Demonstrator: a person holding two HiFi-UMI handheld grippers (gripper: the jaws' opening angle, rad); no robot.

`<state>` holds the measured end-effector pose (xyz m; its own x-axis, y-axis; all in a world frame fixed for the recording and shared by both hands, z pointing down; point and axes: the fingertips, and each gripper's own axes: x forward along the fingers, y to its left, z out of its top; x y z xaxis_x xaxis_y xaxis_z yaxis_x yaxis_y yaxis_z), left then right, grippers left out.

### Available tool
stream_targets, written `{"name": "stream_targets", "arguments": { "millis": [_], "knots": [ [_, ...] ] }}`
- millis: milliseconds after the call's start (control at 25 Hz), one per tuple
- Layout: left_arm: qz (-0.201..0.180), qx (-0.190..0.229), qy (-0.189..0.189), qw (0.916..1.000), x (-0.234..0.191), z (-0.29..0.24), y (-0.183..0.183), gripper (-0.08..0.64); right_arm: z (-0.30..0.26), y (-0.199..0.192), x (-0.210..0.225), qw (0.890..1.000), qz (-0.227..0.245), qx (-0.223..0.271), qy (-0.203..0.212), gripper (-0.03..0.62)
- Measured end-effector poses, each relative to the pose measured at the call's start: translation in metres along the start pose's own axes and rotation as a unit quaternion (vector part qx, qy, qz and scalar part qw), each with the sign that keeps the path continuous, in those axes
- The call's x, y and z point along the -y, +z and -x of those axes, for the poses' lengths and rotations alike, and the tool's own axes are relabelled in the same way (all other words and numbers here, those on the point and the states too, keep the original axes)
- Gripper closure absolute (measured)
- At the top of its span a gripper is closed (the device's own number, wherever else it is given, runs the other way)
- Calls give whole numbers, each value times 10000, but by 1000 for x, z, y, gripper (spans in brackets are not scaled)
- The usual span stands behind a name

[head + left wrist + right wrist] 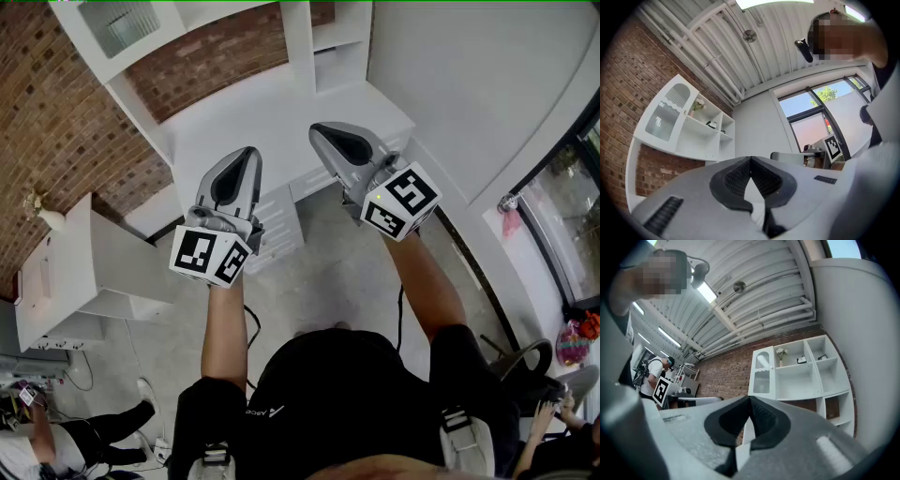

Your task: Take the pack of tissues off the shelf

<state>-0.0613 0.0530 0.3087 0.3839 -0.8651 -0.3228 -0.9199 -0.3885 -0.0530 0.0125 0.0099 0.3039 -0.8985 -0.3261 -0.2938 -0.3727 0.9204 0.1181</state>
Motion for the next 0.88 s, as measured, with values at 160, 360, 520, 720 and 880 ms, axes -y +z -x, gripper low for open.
{"name": "stream_targets", "arguments": {
  "millis": [160, 360, 520, 720, 880],
  "knots": [
    [-26, 4, -9, 10000, 7, -6, 2, 561, 7, 4, 6, 9999, -168, 21, -21, 591],
    [-90, 27, 25, 10000, 11, -18, 7, 561, 9, 12, 17, 9997, -218, 121, 62, 591],
    [-137, 45, 58, 9999, 16, -33, 8, 561, 14, 19, 31, 9995, -231, 173, 110, 591],
    [-200, 38, 104, 9997, 21, -55, 6, 561, 21, 26, 52, 9993, -276, 198, 159, 591],
    [-220, -4, 119, 9997, 26, -73, 1, 561, 26, 27, 75, 9991, -320, 203, 190, 591]
  ]
}}
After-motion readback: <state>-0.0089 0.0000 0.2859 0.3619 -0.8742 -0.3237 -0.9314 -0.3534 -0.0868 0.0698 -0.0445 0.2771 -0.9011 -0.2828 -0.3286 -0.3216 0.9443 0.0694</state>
